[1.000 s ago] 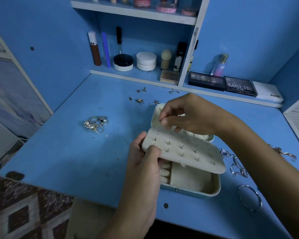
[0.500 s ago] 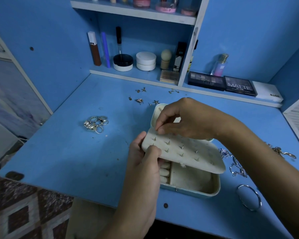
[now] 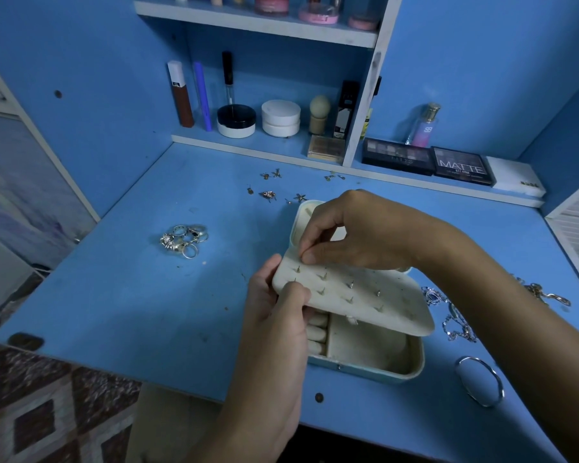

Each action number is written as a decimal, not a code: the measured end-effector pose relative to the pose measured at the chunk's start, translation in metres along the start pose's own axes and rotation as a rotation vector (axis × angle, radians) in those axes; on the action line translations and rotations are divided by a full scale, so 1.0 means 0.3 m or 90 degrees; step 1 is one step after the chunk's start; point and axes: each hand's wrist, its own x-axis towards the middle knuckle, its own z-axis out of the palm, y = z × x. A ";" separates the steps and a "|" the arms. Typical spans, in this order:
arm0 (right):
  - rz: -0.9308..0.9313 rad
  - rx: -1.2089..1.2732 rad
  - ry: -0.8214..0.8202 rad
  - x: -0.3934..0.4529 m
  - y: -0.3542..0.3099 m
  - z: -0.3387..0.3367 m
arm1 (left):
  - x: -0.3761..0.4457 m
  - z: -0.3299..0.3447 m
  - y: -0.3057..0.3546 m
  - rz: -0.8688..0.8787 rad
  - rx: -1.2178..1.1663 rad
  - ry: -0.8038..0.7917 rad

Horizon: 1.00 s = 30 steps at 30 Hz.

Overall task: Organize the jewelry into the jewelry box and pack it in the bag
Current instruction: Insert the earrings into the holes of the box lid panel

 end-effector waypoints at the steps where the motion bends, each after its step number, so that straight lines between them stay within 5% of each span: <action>1: 0.003 -0.004 -0.005 0.002 -0.002 -0.002 | 0.000 0.000 0.000 -0.001 -0.001 0.000; 30: 0.008 -0.020 -0.017 -0.004 -0.014 -0.008 | -0.009 0.013 0.009 0.002 0.069 0.009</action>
